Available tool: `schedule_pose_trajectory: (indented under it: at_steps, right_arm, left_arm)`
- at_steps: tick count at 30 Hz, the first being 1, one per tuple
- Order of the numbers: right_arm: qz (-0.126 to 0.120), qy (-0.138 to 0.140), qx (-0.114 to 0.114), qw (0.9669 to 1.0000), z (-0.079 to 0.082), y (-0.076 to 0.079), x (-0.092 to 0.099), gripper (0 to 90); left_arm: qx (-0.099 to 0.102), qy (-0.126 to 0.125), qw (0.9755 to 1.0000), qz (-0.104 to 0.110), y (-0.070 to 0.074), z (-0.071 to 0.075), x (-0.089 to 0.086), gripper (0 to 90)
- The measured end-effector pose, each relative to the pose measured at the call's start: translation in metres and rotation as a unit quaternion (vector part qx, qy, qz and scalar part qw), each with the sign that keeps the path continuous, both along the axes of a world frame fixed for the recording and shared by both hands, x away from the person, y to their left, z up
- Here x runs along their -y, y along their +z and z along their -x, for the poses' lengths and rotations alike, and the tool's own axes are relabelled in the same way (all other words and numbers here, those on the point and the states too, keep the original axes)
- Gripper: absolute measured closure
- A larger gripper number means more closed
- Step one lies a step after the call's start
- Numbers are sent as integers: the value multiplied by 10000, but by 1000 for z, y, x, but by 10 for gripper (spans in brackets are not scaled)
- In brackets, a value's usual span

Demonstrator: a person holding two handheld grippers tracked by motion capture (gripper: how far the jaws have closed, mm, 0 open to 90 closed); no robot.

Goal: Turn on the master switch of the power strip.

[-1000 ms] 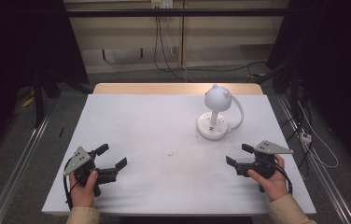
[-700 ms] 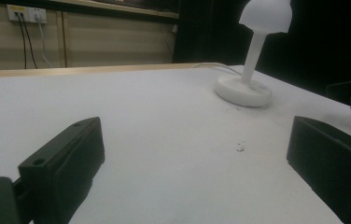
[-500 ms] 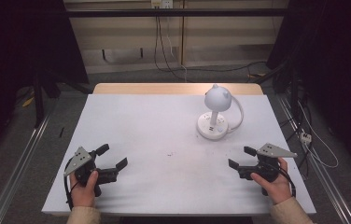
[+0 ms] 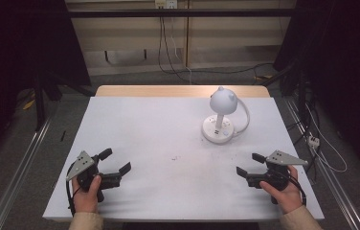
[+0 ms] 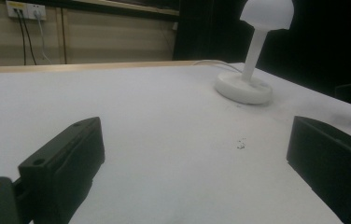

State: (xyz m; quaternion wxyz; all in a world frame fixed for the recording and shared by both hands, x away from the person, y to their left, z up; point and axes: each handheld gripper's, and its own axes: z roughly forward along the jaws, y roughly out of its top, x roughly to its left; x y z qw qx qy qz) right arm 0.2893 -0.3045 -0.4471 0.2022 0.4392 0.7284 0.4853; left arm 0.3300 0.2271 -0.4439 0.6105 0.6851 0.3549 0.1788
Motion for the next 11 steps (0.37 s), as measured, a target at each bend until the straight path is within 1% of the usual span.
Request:
schedule_pose_trajectory:
  at_steps: [7, 11]
  right_arm:
    - [9, 21, -21, 10000, 2, -2, 1, 135]
    - [18, -19, -54, 10000, 1, -3, 3, 132]
  left_arm:
    - [-33, 12, 10000, -2, 0, 0, 1, 40]
    - [-64, 9, 9999, -80, -1, -1, 2, 40]
